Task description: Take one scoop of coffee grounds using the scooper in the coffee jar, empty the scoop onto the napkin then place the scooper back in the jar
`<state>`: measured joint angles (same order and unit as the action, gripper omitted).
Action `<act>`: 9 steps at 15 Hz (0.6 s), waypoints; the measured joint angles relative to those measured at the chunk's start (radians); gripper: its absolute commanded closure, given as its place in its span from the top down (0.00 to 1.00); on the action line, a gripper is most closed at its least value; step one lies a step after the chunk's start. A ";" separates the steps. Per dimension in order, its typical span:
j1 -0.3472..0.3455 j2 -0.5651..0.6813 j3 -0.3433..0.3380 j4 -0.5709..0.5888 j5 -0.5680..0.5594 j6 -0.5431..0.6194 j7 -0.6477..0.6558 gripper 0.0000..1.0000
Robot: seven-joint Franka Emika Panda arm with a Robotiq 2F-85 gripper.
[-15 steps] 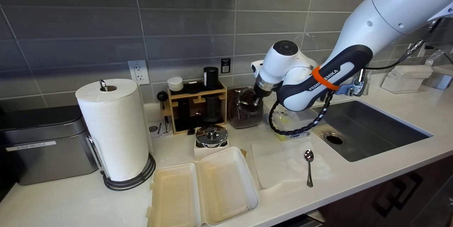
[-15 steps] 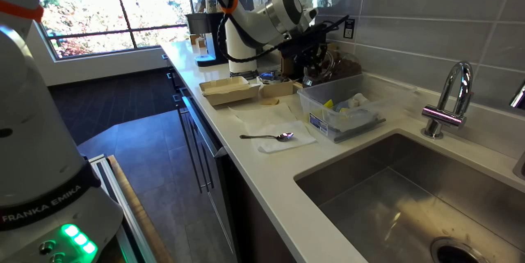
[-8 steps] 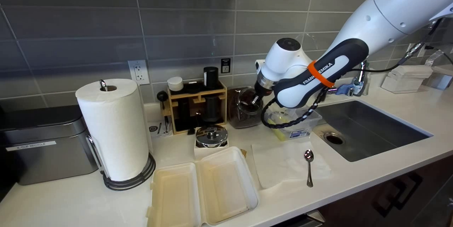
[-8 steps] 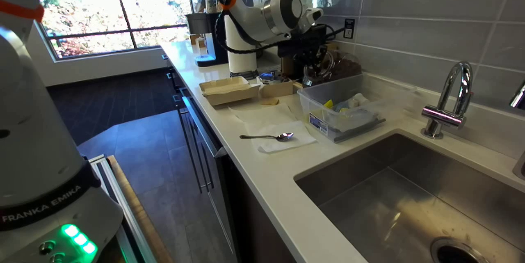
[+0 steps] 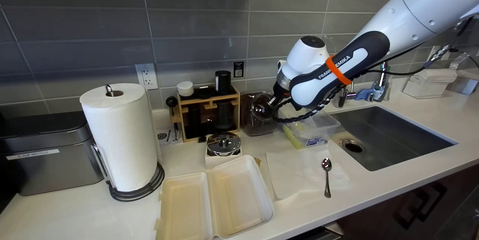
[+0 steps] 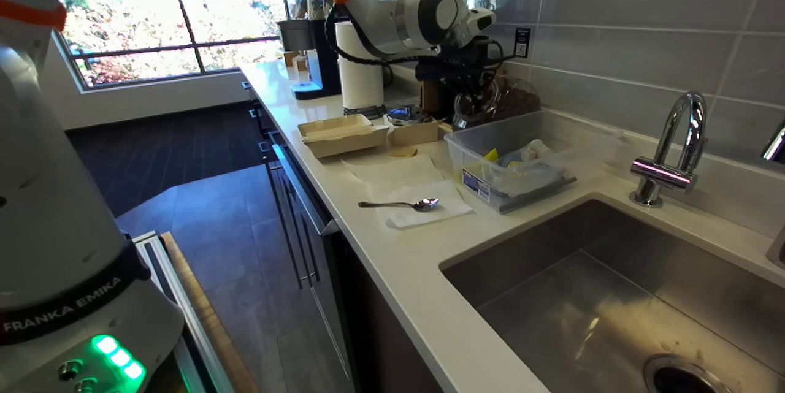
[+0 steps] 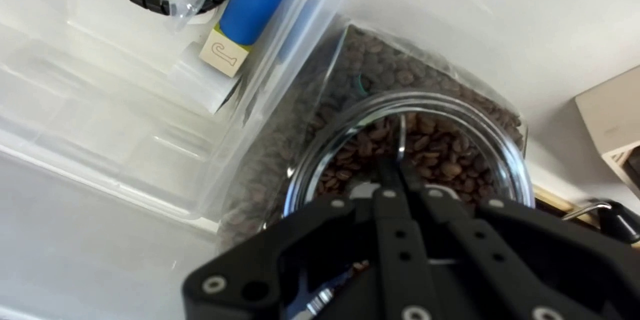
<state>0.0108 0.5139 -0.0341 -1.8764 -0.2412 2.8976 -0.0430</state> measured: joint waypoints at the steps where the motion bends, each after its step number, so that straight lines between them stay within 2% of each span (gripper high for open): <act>1: -0.009 0.000 0.010 -0.001 0.019 -0.001 -0.005 0.01; 9: -0.074 -0.001 0.101 -0.013 0.161 -0.004 -0.043 0.01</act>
<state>-0.0635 0.5132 0.0665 -1.8891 -0.0803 2.8938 -0.0864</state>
